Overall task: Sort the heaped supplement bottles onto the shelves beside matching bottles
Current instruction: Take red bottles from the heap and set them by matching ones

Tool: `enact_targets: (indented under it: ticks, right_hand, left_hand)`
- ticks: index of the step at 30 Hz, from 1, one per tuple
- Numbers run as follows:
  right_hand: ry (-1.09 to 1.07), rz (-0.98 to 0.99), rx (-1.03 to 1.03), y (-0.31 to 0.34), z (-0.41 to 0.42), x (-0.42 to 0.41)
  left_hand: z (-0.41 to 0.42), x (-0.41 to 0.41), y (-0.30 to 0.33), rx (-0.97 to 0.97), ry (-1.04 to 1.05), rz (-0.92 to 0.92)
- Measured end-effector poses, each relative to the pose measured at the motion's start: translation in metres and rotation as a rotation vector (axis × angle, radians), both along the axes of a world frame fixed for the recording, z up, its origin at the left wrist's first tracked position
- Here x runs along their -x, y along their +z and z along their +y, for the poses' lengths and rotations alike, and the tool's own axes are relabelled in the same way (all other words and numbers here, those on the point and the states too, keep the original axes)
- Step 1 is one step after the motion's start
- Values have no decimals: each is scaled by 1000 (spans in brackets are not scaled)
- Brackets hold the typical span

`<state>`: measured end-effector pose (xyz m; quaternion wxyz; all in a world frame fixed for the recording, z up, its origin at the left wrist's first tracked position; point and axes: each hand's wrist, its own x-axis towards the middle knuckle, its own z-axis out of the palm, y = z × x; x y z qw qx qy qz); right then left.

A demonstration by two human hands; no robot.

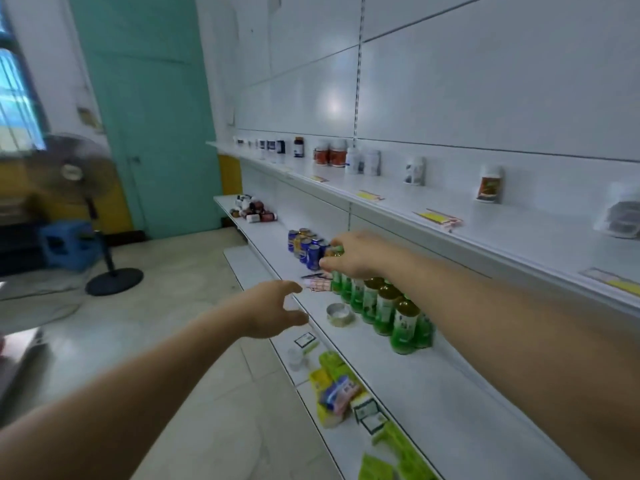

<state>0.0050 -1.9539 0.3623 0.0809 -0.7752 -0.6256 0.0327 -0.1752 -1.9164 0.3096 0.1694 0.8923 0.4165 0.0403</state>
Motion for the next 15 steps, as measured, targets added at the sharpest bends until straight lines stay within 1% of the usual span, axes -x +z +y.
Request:
enact_targets:
  ticks: [3,8,15]
  right_hand:
    - [38,24,-6,-6,91,-15]
    - [58,103,5,-9,231,-30]
    - [62,118,34,-27,418,-26]
  left_hand:
    - [82,-14,-1,-21,26,16]
    - [208,-21,2,13,81,-4]
    - [395,-14,-5,-14,96,-10]
